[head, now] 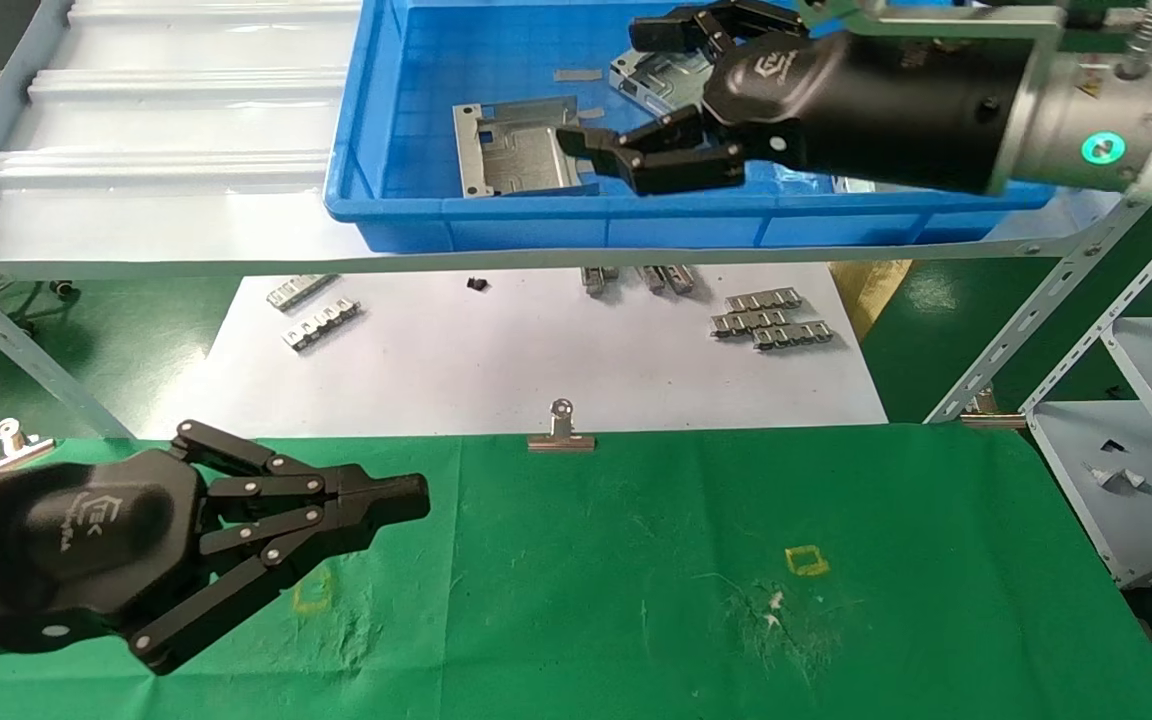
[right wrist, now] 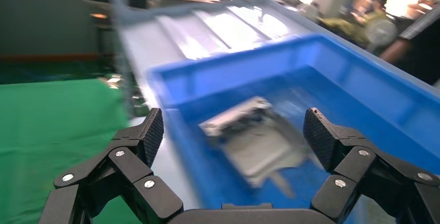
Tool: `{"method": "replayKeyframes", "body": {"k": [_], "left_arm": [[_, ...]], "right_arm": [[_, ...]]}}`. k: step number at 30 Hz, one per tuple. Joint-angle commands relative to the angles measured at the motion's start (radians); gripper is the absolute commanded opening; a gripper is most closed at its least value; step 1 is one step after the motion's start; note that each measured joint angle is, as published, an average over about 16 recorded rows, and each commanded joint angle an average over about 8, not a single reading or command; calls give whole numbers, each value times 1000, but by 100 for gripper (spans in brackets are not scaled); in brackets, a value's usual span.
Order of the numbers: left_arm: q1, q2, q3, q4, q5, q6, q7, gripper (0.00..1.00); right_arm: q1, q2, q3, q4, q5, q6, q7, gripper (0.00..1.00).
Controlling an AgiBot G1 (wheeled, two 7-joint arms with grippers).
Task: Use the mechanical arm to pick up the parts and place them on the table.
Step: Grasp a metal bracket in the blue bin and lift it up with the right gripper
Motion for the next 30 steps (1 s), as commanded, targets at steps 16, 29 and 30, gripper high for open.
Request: {"method": "replayKeyframes", "body": {"k": [16,29,30], "left_arm": [[0,0,0,0,0,0,0,100],[0,0,0,0,0,0,0,100],[0,0,0,0,0,0,0,100]], "right_arm": [[222,-311,-105,-578,-221,394,-132,0],[185,-337,-143,-545,-183,489,-69,0],[181,-337,-150,-540,-181,493,-62,0]]}}
